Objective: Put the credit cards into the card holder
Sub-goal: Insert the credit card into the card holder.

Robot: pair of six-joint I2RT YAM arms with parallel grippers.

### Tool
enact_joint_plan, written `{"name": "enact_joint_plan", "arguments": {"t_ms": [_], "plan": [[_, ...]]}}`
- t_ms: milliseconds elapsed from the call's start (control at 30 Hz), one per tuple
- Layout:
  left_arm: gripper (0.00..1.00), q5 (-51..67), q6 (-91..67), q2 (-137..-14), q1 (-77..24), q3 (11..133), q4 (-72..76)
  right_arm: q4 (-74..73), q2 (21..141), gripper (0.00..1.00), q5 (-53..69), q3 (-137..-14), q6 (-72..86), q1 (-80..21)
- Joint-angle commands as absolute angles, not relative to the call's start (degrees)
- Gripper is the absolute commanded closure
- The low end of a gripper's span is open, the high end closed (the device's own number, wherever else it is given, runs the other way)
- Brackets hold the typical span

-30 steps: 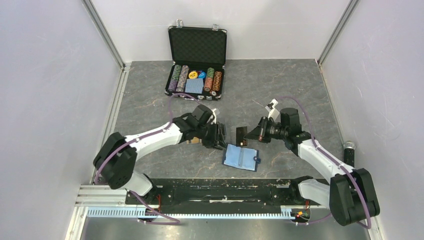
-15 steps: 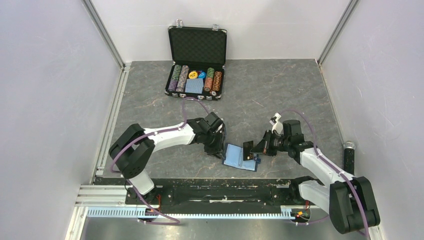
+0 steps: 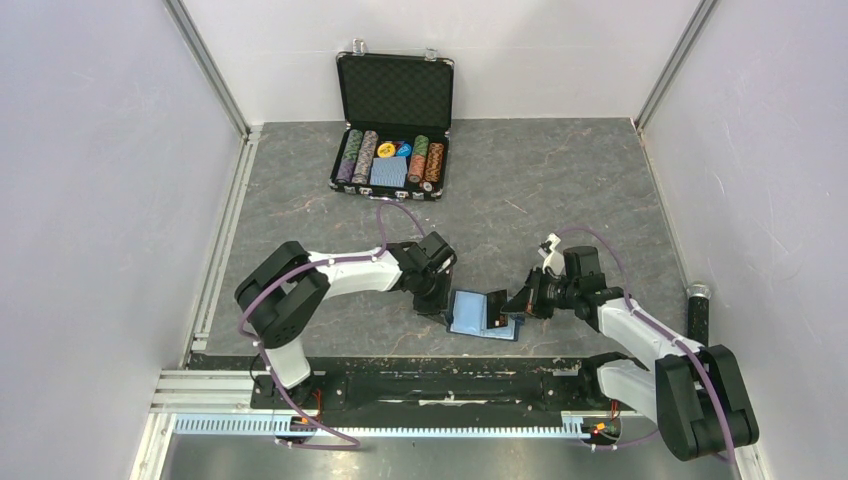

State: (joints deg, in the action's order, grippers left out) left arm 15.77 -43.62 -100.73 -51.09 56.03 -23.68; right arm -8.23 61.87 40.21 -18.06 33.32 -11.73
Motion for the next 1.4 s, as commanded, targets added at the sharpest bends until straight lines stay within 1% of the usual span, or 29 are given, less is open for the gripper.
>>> {"name": "enact_joint_plan", "arguments": {"t_ms": [0,200,600,867,1067,1367], "plan": [[0.98,15.72,-45.19,-102.62,-51.68,57.24,-21.42,-5.69,61.62,1.0,40.67,-17.85,32.98,-11.6],[0.98,17.32,-47.21,-103.95,-51.69,56.78,-18.91,-5.65,62.41,1.0,41.09,-17.64,33.11,-11.58],[0.98,17.4,-47.02,-104.5,-51.77,56.49,-18.9,-6.11,66.34,1.0,39.99,-17.05,31.65,-11.59],[0.98,17.34,-46.93,-104.83,-51.75,56.43,-18.99,-12.26,64.33,1.0,36.08,-21.26,28.96,-11.51],[0.98,17.4,-46.87,-105.13,-51.76,56.51,-19.07,-13.91,62.78,1.0,36.67,-23.59,28.7,-11.51],[0.98,17.39,-46.58,-105.38,-51.77,56.51,-19.18,-12.43,64.66,1.0,37.45,-21.8,28.9,-11.51]]}}
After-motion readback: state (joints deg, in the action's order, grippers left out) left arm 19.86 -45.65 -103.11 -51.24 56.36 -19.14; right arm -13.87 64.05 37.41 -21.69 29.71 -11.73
